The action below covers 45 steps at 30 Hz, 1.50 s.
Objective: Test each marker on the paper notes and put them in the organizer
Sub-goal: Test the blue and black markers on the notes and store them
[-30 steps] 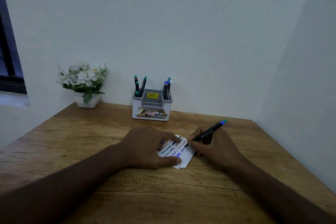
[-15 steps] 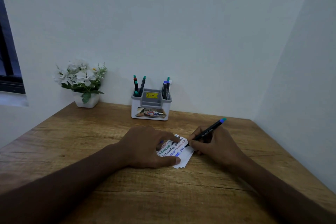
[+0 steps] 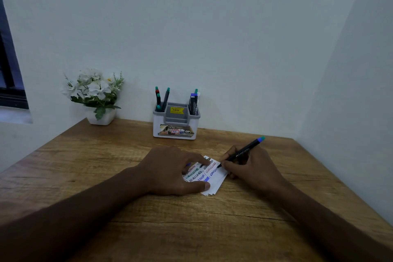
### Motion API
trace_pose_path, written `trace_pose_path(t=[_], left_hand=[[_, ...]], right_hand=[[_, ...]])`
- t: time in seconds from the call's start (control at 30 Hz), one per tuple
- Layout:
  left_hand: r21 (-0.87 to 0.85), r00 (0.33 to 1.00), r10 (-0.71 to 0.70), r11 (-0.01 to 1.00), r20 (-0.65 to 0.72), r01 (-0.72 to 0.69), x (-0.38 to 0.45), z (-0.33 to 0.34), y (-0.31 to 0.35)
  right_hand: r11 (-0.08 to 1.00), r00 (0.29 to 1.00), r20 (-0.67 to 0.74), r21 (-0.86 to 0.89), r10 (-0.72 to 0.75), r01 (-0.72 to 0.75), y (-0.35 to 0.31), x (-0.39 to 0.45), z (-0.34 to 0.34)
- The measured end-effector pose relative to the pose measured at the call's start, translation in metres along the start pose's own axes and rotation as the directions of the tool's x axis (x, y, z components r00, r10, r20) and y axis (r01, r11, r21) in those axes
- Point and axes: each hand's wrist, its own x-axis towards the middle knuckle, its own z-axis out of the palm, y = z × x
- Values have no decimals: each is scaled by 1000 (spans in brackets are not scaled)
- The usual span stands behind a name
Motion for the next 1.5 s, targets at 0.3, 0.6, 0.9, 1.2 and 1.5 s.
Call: trace_pose_path(t=[0.3,0.6,0.9,1.2,1.5], left_hand=[[6,1000,-6,1000,22,6,0,0,2],[9,1000,-8,1000,13,8,0,-3,3],[4,1000,-10,1000,21,10,-1,-2,1],[-1,1000,1,1000,1,-1,-1,-1,2],[-7,1000,2,1000,-1,-2,-2,1,0]], right_hand=[[1000,1000,-5,-20,1,-1,1,1,1],[1000,1000,-24,-11,12,-13,2,1,-1],[999,999,-37,-34,11,-12,-1,0,1],[999,999,-39,-41,24,-26,-4,-2,-1],[999,997,-66,-36,32,-34,-4,-3,-2]])
